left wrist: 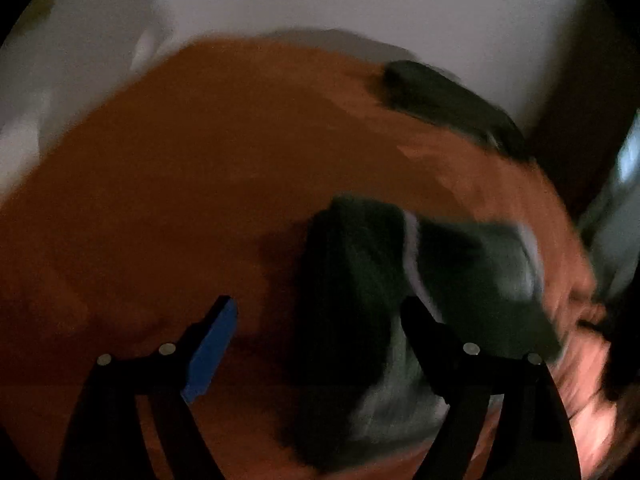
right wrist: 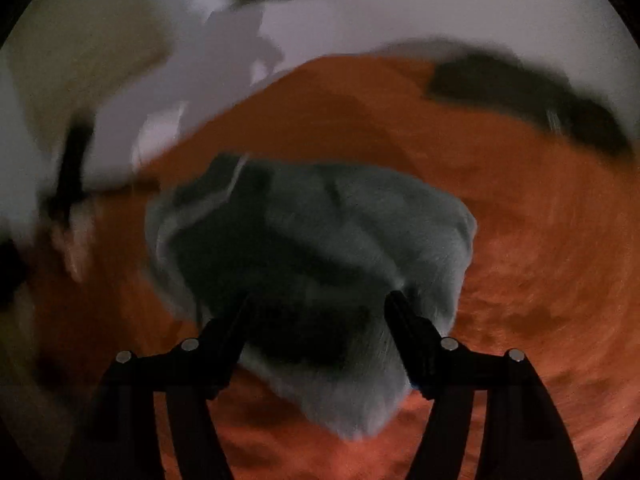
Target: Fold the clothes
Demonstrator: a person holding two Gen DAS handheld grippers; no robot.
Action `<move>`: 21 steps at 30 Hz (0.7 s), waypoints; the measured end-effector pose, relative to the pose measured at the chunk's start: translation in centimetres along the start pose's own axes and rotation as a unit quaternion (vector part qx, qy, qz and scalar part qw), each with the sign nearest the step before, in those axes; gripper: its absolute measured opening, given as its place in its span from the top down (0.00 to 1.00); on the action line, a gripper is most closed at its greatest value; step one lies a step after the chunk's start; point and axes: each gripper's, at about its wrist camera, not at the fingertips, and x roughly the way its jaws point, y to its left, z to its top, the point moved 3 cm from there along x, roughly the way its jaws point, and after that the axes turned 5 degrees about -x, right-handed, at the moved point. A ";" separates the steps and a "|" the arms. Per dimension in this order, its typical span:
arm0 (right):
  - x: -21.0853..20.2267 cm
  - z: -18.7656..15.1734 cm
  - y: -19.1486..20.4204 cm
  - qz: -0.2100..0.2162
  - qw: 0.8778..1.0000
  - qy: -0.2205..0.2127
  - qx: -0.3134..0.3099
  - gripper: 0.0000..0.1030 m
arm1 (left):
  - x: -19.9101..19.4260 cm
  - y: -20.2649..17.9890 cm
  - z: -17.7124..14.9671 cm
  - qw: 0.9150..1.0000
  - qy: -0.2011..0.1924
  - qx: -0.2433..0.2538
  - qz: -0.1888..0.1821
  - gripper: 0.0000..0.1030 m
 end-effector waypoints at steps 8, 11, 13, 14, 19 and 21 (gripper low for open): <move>5.0 -10.0 8.9 -0.230 0.888 0.066 -0.392 0.26 | -3.1 -6.6 -9.2 0.948 -0.030 0.317 -0.007 0.17; 6.3 -10.7 9.2 -0.279 0.842 0.051 -0.459 0.18 | -1.9 -7.6 -12.0 0.918 -0.058 0.392 0.025 0.17; 7.2 -10.4 9.4 -0.290 0.831 0.041 -0.473 0.17 | -0.7 -7.9 -13.2 0.902 -0.060 0.425 0.055 0.17; 7.7 -9.9 9.5 -0.292 0.832 0.039 -0.470 0.17 | -0.5 -8.1 -13.6 0.894 -0.067 0.438 0.065 0.17; 9.1 -8.1 10.0 -0.305 0.827 0.020 -0.471 0.17 | 0.3 -7.7 -13.6 0.837 -0.125 0.515 0.135 0.17; 9.9 -7.4 10.0 -0.298 0.833 0.019 -0.466 0.15 | 1.1 -6.6 -13.6 0.814 -0.134 0.544 0.157 0.17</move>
